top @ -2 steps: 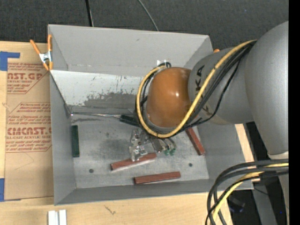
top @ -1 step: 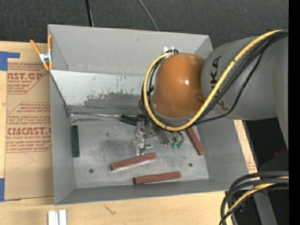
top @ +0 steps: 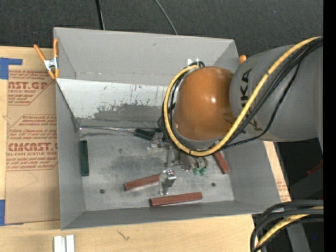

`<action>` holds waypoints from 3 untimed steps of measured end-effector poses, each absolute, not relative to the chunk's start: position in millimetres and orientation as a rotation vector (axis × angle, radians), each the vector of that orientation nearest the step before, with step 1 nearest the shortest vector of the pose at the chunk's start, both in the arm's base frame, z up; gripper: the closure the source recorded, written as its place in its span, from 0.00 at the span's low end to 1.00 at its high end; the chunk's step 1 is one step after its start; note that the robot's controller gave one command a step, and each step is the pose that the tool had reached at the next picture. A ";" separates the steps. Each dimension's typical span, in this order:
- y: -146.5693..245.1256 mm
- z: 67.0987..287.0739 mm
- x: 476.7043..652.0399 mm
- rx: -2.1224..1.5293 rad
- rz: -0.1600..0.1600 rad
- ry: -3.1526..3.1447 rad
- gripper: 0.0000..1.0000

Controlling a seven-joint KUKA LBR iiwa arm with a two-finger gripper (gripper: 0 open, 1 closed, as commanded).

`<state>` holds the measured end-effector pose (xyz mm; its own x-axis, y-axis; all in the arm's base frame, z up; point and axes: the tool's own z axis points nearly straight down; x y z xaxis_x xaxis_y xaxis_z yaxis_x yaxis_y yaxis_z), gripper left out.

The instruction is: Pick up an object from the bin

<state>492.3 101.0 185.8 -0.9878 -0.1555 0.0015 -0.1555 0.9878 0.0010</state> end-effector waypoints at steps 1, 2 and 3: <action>100.9 186.5 492.9 0.244 -0.002 -3.132 0.00; 124.1 77.5 489.7 0.226 -0.007 -3.157 1.00; 124.0 77.5 489.7 0.225 -0.007 -3.157 1.00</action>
Offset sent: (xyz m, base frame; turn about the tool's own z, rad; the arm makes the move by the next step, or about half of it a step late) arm -0.0094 0.0216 -0.1139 0.0120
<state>489.7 124.0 77.5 -0.9896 -0.1417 -0.0242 -0.1418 0.9899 0.0028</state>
